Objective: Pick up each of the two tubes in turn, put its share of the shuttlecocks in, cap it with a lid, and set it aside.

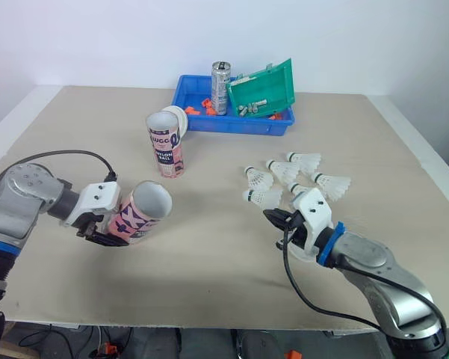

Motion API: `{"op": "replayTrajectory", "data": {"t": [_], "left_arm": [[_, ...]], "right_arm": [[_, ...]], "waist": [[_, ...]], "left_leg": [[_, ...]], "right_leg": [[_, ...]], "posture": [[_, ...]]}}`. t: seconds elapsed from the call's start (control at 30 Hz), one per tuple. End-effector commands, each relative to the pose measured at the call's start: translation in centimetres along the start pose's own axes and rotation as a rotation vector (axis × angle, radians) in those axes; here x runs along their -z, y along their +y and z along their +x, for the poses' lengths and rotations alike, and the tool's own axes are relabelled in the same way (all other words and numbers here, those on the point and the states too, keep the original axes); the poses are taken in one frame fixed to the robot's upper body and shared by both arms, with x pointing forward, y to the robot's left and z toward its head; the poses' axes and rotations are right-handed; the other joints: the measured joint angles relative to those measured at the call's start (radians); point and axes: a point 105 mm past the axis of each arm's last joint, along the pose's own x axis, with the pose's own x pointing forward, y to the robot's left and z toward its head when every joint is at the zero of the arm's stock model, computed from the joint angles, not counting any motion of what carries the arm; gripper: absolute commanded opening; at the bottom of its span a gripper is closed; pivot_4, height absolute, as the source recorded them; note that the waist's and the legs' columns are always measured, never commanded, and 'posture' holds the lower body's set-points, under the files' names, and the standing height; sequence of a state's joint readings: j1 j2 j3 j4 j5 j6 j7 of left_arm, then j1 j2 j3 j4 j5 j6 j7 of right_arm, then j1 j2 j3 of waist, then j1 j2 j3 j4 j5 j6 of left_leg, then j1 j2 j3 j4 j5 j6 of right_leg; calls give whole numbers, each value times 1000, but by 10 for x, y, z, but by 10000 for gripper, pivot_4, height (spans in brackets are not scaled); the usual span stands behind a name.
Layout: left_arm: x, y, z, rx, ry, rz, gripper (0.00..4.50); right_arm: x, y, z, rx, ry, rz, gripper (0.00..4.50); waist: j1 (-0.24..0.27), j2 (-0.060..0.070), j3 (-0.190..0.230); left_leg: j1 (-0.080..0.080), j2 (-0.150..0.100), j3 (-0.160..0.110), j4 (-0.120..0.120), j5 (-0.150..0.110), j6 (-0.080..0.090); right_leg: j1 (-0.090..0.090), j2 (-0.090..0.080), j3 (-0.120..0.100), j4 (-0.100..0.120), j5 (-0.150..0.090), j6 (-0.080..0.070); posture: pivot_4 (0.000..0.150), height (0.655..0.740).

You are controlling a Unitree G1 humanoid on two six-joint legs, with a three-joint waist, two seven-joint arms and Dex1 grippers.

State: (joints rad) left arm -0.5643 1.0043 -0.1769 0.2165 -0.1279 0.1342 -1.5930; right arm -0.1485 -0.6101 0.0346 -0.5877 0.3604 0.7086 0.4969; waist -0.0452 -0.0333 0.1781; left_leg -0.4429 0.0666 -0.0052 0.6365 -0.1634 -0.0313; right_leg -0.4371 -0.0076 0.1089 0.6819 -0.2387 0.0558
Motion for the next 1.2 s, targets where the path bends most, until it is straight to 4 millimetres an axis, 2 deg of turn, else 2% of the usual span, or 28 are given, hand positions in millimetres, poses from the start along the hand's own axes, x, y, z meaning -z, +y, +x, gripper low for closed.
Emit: {"op": "replayTrajectory", "data": {"t": [0.03, 0.17, 0.27, 0.4, 0.5, 0.67, 0.8, 0.83, 0.87, 0.93, 1.03, 1.13, 1.2], "left_arm": [[0, -3, 8, 31, 1, 5, 30726], [-1, 0, 9, 36, 4, 11, 30726], [-3, 4, 9, 37, 5, 14, 30726], [-3, 6, 10, 39, 16, 18, 30726], [-5, 8, 11, 40, 19, 19, 30726], [-8, 8, 10, 39, 17, 21, 30726], [-8, 8, 10, 35, 16, 20, 30726], [-9, 8, 9, 34, 16, 20, 30726], [-9, 8, 9, 33, 15, 19, 30726], [-9, 7, 9, 33, 14, 16, 30726], [-9, 6, 9, 33, 12, 14, 30726], [-9, 6, 10, 31, 10, 12, 30726], [-8, 4, 9, 29, 10, 9, 30726]], "right_arm": [[-61, 17, -16, -263, -189, -274, 414], [-82, 22, -10, -456, -230, -482, 414], [-103, 27, 7, -541, -274, -617, 414], [-119, 44, 34, -671, -301, -770, 414], [-131, 49, 57, -694, -324, -854, 414], [-131, 66, 62, -832, -335, -924, 414], [-131, 70, 63, -884, -307, -922, 414], [-133, 71, 62, -896, -306, -913, 6404], [-138, 73, 60, -915, -313, -890, 9403], [-150, 74, 54, -923, -351, -827, 18177], [-157, 69, 44, -925, -376, -760, 31762], [-165, 54, 33, -857, -424, -635, 31762], [-159, 33, 31, -722, -423, -539, 31762]], "waist": [[-1, 4, 2], [2, 4, 2], [-1, 5, 3], [-1, 6, 3], [4, 6, 2], [14, 6, 2], [14, 6, 3], [14, 6, 3], [14, 6, 3], [14, 6, 3], [15, 6, 3], [17, 6, 2], [19, 5, 2]], "left_leg": [[0, 0, 1, 1, 0, 0], [2, 0, 0, 0, 0, 0], [2, 0, 0, 1, 0, 0], [1, 0, 1, 2, 1, 1], [1, 0, 1, 1, 1, 2], [-1, 0, 1, 1, 1, 2], [-1, 0, 1, 1, 1, 2], [0, 0, 1, 1, 1, 2], [0, 0, 1, 1, 1, 2], [0, 0, 1, 1, 2, 2], [0, 0, 1, 1, 2, 2], [-1, 0, 1, 1, 2, 2], [-1, 0, 1, 1, 2, 2]], "right_leg": [[0, 0, 1, 0, 0, 1], [1, 0, 0, 0, 0, 0], [2, 0, 0, 0, 0, 0], [1, 0, 0, 0, 2, 1], [1, 0, 0, 1, 2, 1], [1, 0, 0, 1, 1, 1], [0, 0, 0, 1, 1, 1], [0, 0, 0, 1, 1, 0], [0, 0, 0, 2, 1, 0], [0, 0, -1, 2, 1, 0], [0, 0, -1, 2, 1, 0], [0, 0, -1, 2, 0, 0], [0, 0, -1, 2, 0, 0]], "posture": [[1500, 7038], [1500, 7038], [1500, 7038], [1500, 7038], [1500, 7038], [1500, 7038], [1500, 7038], [1500, 7038], [1500, 7038], [1500, 7038], [1500, 7038], [1500, 7038], [1500, 7038]]}}
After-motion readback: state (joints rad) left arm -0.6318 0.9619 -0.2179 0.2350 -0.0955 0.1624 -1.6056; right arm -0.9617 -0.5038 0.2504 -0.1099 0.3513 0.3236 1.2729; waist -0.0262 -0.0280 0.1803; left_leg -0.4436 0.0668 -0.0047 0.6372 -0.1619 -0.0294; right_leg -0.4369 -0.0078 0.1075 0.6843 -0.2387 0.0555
